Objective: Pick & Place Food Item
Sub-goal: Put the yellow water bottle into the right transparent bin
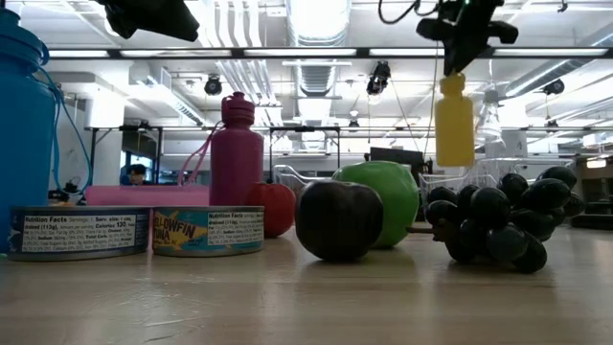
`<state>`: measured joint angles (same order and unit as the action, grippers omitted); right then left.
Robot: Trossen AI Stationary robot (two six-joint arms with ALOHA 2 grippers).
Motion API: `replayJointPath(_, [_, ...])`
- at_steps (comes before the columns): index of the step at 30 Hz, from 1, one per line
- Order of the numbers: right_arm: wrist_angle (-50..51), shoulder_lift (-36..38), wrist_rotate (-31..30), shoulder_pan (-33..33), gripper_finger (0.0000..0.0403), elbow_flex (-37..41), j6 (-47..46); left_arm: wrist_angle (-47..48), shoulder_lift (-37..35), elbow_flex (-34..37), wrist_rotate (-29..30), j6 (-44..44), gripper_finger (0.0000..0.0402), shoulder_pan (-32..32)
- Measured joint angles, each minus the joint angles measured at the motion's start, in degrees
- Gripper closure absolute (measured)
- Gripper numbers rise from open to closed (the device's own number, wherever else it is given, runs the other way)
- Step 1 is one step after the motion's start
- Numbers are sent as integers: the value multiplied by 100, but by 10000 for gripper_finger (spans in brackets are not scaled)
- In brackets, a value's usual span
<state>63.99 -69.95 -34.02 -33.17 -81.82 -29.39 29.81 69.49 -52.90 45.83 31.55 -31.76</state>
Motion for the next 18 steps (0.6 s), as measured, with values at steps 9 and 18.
replayJointPath(9, [-55,-289,14,-69,327,7,-1,-1,0,0,0,2,273,0])
replayJointPath(18, [-250,-294,270,-78,329,47,-44,-1,0,0,2,4,271,-1])
